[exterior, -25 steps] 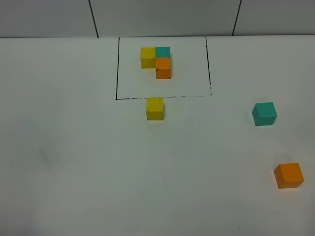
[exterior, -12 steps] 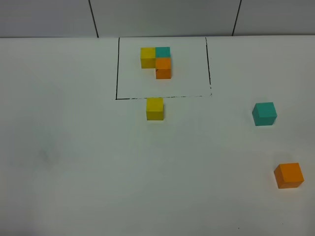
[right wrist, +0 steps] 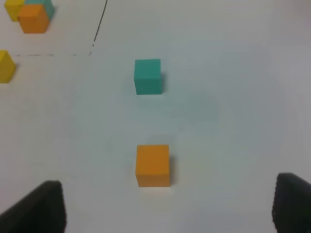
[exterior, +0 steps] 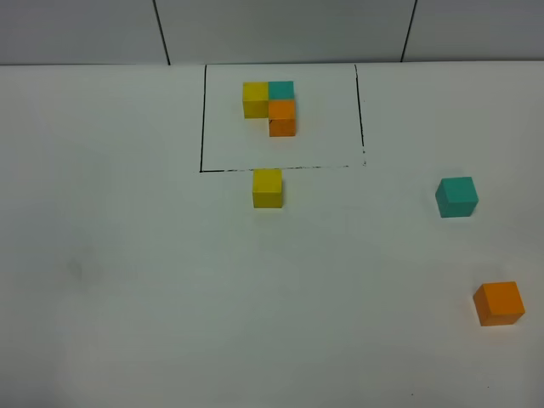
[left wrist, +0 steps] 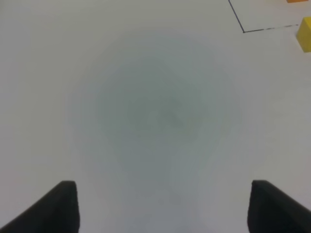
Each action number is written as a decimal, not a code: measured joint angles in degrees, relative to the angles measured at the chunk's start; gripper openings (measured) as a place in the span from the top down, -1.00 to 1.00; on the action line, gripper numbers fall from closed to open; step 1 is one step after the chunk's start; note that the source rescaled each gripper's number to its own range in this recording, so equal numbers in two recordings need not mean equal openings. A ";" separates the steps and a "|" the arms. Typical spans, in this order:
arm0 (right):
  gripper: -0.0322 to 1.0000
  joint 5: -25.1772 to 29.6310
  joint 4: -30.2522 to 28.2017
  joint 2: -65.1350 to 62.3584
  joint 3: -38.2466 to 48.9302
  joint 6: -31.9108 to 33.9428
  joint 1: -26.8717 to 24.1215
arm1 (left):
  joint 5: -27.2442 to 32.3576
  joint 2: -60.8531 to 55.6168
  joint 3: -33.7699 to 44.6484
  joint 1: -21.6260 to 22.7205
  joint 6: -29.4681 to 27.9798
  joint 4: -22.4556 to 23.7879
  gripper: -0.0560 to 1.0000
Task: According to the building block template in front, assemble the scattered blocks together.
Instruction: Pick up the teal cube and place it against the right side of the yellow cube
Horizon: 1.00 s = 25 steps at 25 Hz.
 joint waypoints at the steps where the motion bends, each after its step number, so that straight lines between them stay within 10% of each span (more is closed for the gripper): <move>1: -0.46 0.00 0.00 0.00 0.00 0.00 0.00 | 0.00 0.00 0.00 0.00 0.00 0.00 -0.33; 25: -0.46 0.00 0.00 0.00 0.00 0.00 0.00 | 0.00 0.00 0.00 0.00 0.00 0.00 -0.32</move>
